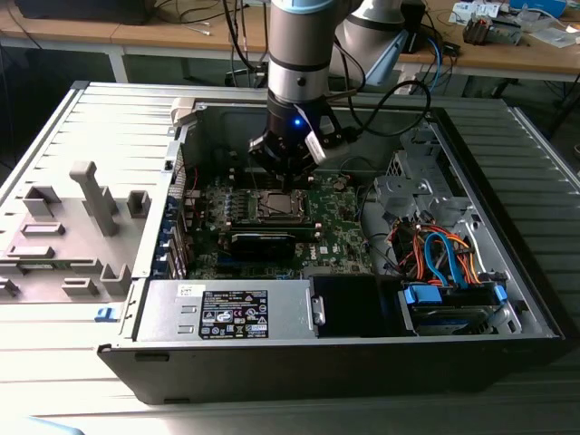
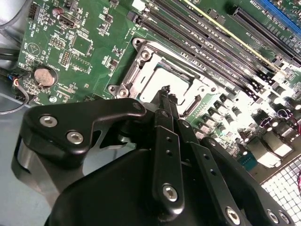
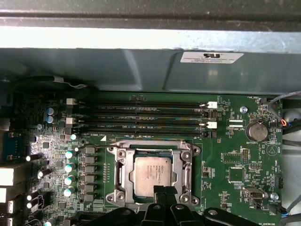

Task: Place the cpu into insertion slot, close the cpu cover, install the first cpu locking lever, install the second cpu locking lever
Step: 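Install the first cpu locking lever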

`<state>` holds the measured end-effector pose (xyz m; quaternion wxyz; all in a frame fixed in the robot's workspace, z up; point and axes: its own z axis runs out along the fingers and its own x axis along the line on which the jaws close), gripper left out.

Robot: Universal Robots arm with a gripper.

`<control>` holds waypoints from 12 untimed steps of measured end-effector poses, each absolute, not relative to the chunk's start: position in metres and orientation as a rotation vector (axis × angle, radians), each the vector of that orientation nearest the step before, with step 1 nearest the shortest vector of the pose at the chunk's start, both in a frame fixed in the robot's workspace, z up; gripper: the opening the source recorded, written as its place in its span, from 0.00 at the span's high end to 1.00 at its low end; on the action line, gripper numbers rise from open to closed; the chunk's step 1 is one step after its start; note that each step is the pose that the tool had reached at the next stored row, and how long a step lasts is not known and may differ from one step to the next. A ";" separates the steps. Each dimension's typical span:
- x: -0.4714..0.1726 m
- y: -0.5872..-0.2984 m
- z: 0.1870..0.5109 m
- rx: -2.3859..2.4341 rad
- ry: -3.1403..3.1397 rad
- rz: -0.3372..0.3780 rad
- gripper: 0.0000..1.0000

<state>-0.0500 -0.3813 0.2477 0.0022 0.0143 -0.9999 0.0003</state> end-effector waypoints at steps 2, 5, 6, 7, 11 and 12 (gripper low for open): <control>-0.051 -0.381 0.248 0.045 -3.137 0.001 0.89; -0.052 -0.381 0.248 0.045 -3.137 0.001 0.89; -0.052 -0.381 0.248 0.045 -3.137 0.001 0.89; -0.053 -0.381 0.248 0.045 -3.137 0.001 0.89; -0.053 -0.381 0.248 0.045 -3.137 0.001 0.89; -0.054 -0.381 0.248 0.045 -3.137 0.001 0.89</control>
